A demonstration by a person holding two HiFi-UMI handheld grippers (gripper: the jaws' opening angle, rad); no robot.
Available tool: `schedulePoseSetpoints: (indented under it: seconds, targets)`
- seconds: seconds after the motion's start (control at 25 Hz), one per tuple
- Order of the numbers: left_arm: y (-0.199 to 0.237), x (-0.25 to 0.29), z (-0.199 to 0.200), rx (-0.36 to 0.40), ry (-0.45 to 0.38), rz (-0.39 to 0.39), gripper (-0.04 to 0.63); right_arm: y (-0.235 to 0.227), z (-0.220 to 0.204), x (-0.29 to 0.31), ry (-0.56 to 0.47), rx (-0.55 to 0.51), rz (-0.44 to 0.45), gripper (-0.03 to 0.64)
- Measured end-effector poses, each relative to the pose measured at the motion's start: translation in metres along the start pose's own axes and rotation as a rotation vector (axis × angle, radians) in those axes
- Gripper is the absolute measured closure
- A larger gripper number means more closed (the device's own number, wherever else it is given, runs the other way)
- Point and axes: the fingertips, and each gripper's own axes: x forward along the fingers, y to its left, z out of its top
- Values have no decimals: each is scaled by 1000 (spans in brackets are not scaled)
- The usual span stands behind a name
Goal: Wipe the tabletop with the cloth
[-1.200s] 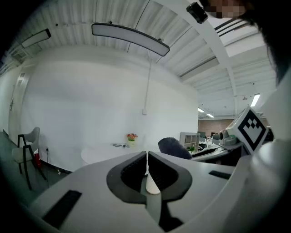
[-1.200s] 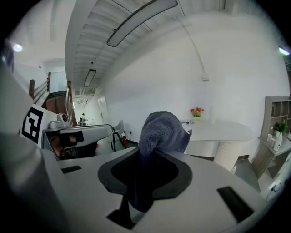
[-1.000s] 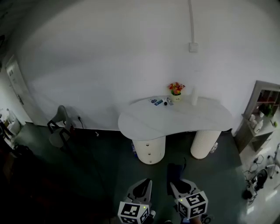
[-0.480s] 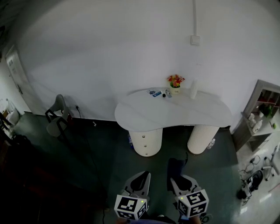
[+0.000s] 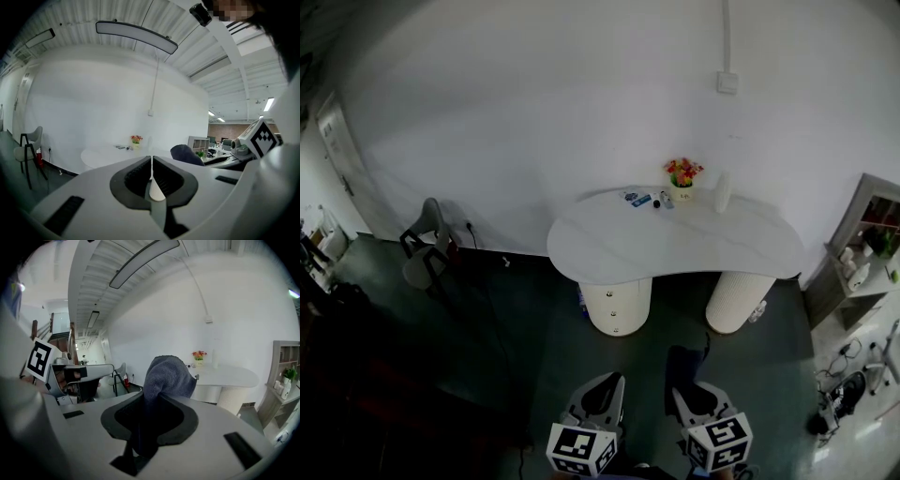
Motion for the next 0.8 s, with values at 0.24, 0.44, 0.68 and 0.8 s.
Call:
schedulePoseSetpoints:
  seconds: [0.24, 0.44, 0.68, 0.8]
  targets:
    - [32, 48, 9, 12, -2, -11, 575, -20, 16, 41, 7, 0, -1, 532]
    - [70, 111, 18, 28, 5, -49, 575, -53, 45, 102, 0, -15, -44, 532]
    - [125, 187, 57, 63, -4, -102, 575, -78, 93, 184, 1, 14, -60, 532]
    - [151, 215, 66, 63, -2, -115, 575, -89, 112, 218, 2, 10, -79, 532]
